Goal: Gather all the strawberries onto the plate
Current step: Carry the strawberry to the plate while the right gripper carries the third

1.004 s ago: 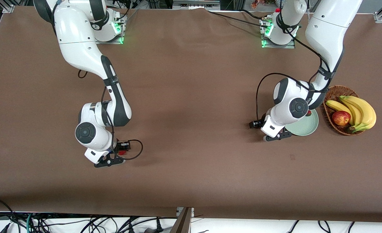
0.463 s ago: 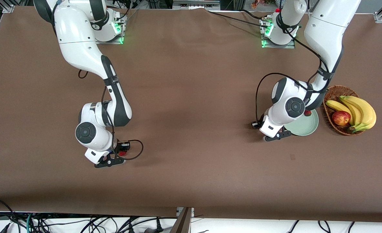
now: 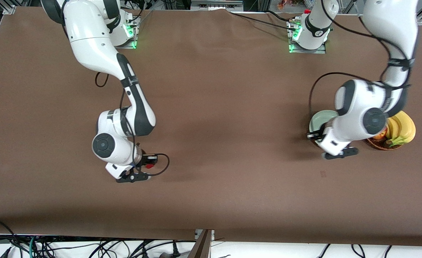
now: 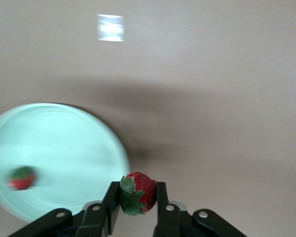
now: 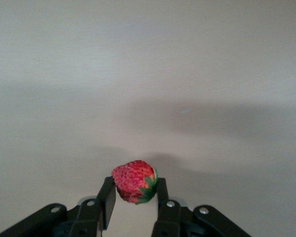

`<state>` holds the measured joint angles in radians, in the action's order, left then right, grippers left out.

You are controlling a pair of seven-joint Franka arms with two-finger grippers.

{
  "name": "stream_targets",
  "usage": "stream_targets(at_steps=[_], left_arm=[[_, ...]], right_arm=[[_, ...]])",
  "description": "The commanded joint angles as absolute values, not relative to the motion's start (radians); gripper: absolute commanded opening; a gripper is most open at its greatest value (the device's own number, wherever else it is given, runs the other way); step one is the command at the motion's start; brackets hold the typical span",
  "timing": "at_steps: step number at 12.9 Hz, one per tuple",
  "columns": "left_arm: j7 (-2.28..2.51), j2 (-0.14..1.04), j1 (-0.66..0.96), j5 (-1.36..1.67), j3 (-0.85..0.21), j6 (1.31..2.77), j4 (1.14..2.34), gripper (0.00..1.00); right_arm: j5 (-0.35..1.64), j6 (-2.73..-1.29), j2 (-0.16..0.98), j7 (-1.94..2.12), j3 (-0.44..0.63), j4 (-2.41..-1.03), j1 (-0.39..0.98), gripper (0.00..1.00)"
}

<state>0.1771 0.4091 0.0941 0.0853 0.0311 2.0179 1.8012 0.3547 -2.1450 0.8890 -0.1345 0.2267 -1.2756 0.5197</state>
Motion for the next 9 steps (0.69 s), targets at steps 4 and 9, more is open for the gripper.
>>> stream_targets(at_steps=[4,9], left_arm=[[-0.176,0.376,0.086,0.140,0.182,2.089,1.963,0.14],[-0.190,0.377,0.086,0.140,0.181,2.365,2.163,0.15]], right_arm=[[0.374,-2.262,0.888,-0.683,0.111,-1.236,0.685,0.23],[0.373,-2.605,0.991,-1.101,0.075,-1.200,0.902,0.27]])
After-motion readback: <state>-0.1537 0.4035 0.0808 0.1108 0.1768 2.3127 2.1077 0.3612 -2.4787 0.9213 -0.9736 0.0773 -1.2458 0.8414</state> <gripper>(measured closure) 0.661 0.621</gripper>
